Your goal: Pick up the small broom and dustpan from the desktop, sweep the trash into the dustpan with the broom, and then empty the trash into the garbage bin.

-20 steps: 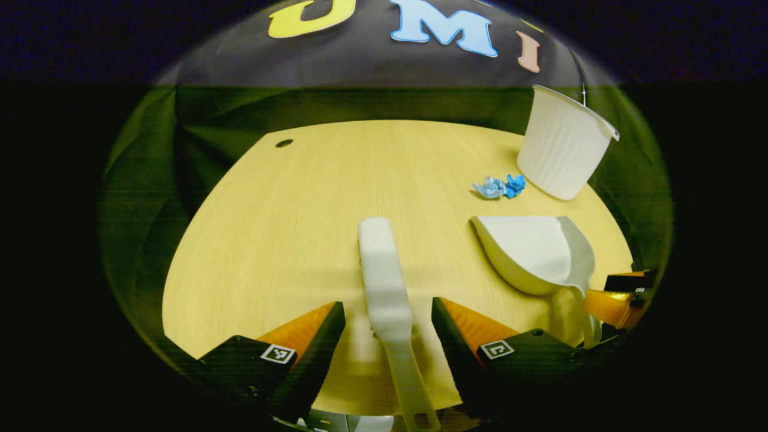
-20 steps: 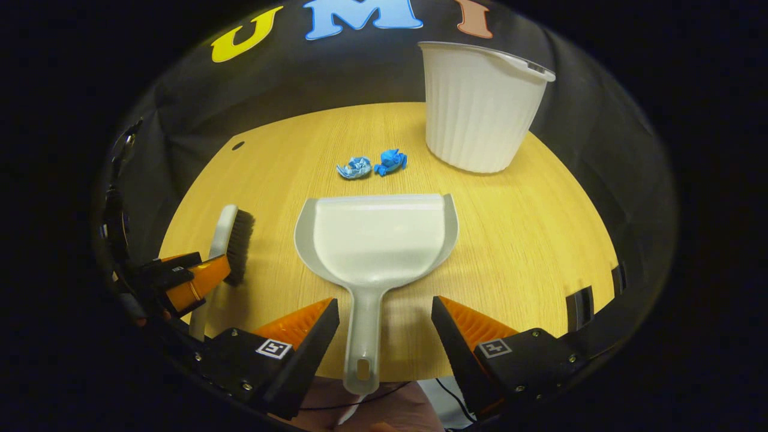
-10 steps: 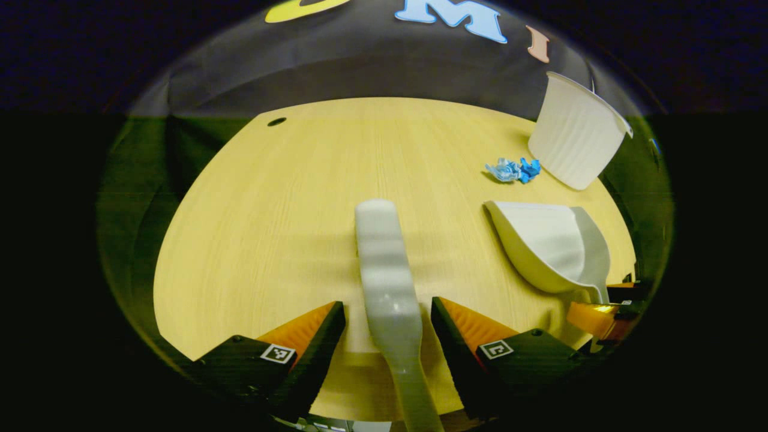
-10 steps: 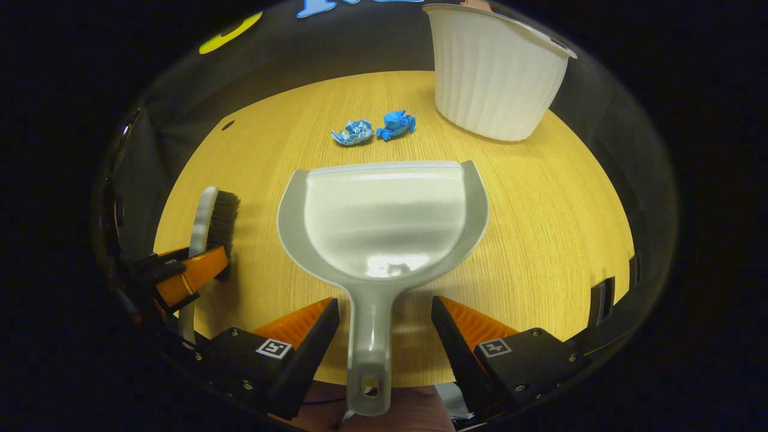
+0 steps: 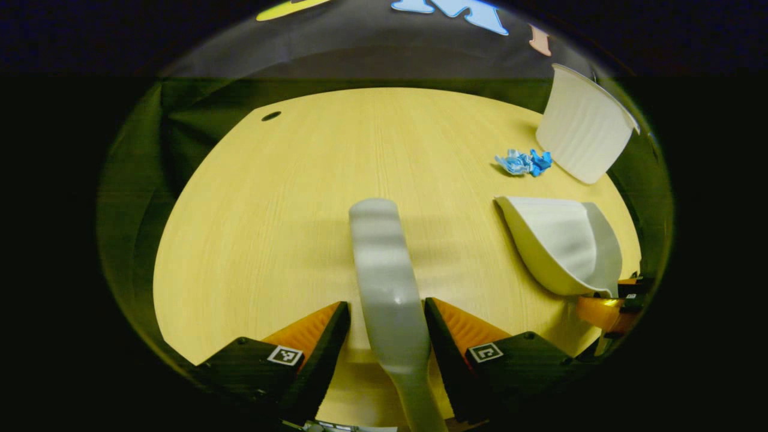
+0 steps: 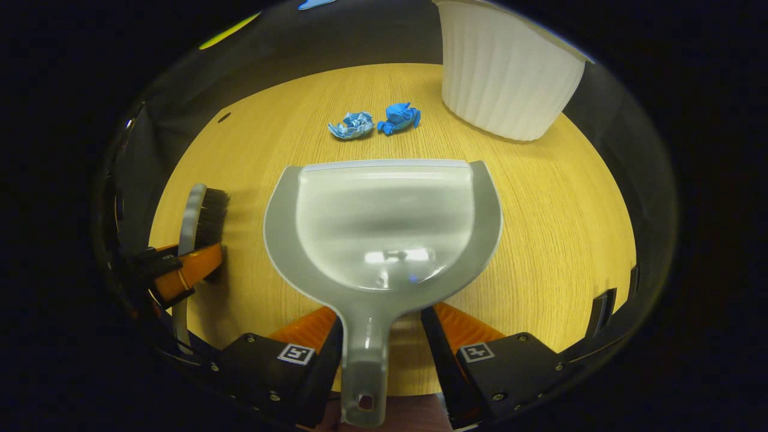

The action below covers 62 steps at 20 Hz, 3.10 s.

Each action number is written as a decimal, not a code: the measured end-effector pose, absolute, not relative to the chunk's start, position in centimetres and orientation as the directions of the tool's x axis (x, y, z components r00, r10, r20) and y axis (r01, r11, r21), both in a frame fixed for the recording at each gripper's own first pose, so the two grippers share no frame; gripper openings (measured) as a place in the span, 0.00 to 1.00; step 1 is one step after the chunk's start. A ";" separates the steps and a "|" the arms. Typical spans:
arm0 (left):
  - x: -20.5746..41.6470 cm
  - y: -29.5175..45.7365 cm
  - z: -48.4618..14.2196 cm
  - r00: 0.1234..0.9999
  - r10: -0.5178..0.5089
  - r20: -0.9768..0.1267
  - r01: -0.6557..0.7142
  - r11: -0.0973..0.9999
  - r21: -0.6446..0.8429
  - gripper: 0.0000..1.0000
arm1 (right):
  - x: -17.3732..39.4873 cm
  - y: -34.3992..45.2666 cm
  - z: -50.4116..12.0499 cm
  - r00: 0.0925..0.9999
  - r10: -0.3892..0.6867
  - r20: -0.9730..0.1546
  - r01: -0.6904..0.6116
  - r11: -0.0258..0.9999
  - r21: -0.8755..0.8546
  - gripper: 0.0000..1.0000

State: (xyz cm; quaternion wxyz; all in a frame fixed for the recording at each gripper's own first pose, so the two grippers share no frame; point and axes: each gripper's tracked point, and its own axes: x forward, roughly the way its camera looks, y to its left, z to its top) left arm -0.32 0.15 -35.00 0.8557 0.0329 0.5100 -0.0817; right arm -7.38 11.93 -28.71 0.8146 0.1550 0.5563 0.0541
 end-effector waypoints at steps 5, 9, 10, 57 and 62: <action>0.6 -0.4 -35.0 0.472 -0.105 -0.875 0.202 0.979 -0.008 0.76 | -7.2 12.1 -29.0 0.373 0.269 -0.888 0.064 0.947 0.314 0.52; 1.0 -0.9 -35.1 0.472 -0.112 -0.874 0.224 0.975 -0.004 0.62 | -6.9 11.9 -29.3 0.384 0.262 -0.886 0.044 0.953 0.301 0.36; 1.0 -0.9 -35.2 0.470 -0.117 -0.875 0.229 0.973 -0.007 0.63 | -6.9 11.9 -29.1 0.384 0.265 -0.884 0.037 0.953 0.301 0.37; 17.3 -19.6 -34.4 0.204 -0.463 -0.862 0.849 0.522 -0.080 0.60 | -2.2 2.4 -29.7 0.288 0.436 -0.853 -0.433 0.854 0.290 0.34; 17.5 -19.3 -32.1 0.120 -0.506 -0.854 0.918 0.385 -0.099 0.60 | -2.3 5.0 -28.8 0.294 0.436 -0.851 -0.427 0.856 0.291 0.34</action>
